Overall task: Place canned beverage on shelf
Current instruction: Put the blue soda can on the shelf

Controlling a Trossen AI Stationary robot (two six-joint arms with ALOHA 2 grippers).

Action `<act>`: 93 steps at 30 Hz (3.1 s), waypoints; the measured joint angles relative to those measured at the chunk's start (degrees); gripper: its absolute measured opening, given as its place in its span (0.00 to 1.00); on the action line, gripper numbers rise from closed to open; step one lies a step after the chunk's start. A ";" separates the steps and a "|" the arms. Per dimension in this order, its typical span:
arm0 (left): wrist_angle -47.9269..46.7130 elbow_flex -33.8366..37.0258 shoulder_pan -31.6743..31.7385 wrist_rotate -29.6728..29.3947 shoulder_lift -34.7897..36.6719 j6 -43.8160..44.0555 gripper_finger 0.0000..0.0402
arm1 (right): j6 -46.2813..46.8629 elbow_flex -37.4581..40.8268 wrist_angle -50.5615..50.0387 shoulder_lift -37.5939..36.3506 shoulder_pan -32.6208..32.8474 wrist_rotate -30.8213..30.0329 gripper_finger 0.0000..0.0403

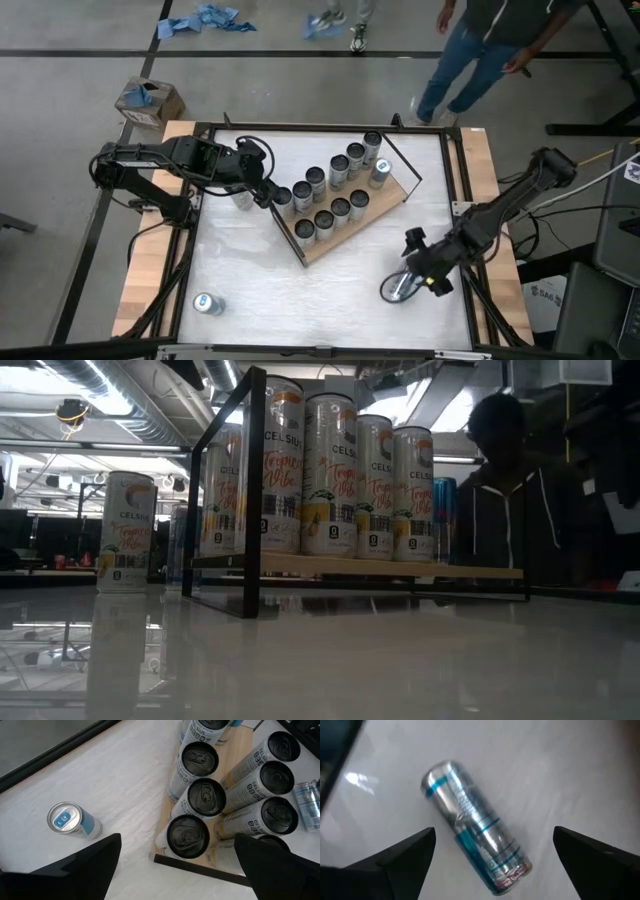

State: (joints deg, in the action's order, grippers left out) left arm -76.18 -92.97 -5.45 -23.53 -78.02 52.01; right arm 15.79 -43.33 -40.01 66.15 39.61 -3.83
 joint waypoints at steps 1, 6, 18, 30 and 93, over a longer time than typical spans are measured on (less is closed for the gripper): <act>0.00 0.00 0.01 -0.01 0.00 0.00 0.94 | -1.08 -0.01 -0.08 0.95 0.34 -0.10 0.98; 0.00 0.00 -0.01 0.00 0.00 0.00 0.94 | -4.58 -0.02 -0.95 6.30 0.49 -1.71 0.98; 0.52 0.00 -0.01 0.00 0.00 0.02 0.94 | -8.47 0.00 -2.40 16.94 0.51 -0.70 0.97; 0.50 0.00 -0.01 0.34 0.00 -0.02 0.94 | -8.07 -0.06 -2.16 20.28 0.51 -0.09 0.61; 58.05 0.00 -23.85 -5.95 -37.97 -0.13 0.94 | 0.46 -14.19 -5.21 20.26 -13.13 27.34 0.58</act>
State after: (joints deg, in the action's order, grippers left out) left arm -18.14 -92.97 -29.29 -29.48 -115.98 51.88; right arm 16.25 -57.52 -45.22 86.41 26.48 23.52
